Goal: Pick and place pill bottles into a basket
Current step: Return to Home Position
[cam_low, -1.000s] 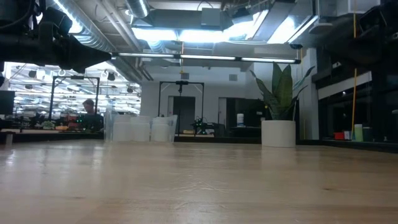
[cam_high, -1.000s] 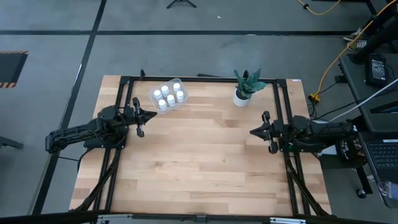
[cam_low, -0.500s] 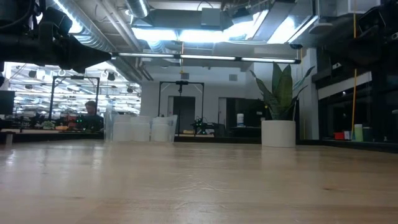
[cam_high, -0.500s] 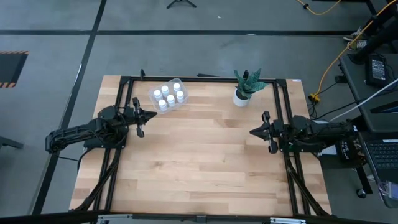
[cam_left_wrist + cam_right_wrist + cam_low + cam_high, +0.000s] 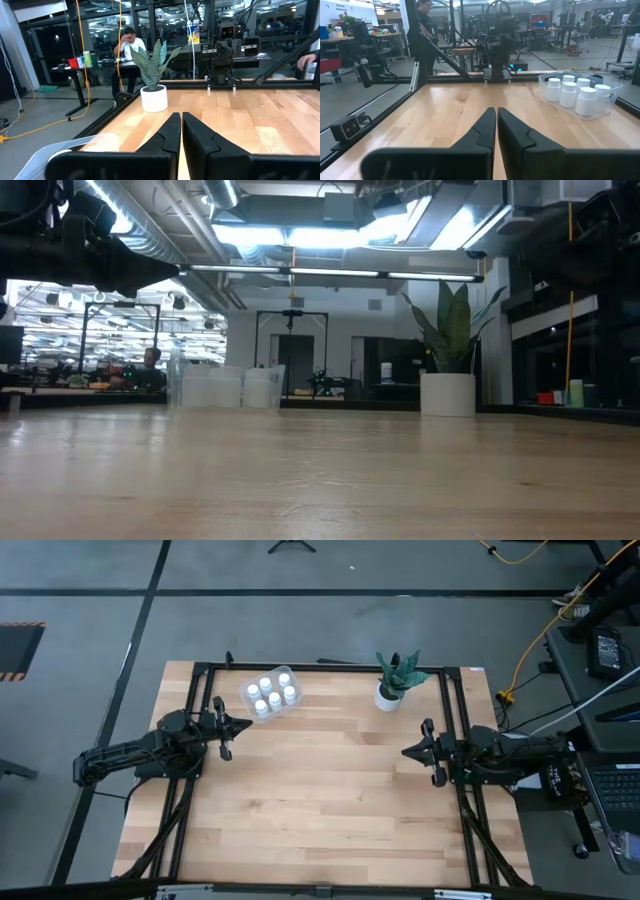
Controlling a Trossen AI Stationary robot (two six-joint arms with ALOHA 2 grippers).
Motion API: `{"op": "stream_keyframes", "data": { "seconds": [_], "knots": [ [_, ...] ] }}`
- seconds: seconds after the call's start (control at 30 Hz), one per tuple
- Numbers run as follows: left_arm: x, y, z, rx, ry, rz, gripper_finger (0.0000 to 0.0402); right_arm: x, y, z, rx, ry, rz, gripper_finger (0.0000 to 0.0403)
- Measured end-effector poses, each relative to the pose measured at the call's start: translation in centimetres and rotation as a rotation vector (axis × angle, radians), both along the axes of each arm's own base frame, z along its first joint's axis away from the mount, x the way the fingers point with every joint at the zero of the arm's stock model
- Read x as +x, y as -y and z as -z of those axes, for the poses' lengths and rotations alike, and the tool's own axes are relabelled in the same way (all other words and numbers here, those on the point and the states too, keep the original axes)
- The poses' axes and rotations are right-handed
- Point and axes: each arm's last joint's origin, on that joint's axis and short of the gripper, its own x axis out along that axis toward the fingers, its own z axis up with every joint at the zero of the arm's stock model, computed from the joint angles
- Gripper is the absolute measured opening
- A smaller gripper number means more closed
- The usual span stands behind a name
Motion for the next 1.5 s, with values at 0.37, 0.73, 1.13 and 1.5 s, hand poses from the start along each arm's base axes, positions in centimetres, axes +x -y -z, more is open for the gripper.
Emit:
{"op": "stream_keyframes", "data": {
  "seconds": [0.37,0.73,1.13,1.5],
  "knots": [
    [0.0,0.0,0.0,0.0,0.0,0.0,0.0006,0.0,0.0,0.0,0.0,0.0,0.0,0.0022],
    [0.0,0.0,0.0,0.0,0.0,0.0,0.0013,0.0,0.0,0.0,0.0,0.0,0.0,0.0022],
    [0.0,0.0,0.0,0.0,0.0,0.0,0.0008,0.0,0.0,0.01,0.0,-0.001,0.0,0.0022],
    [0.0,0.0,0.0,0.0,0.0,0.0,0.001,0.0,0.0,0.01,0.0,-0.001,0.0,0.0022]
  ]
}}
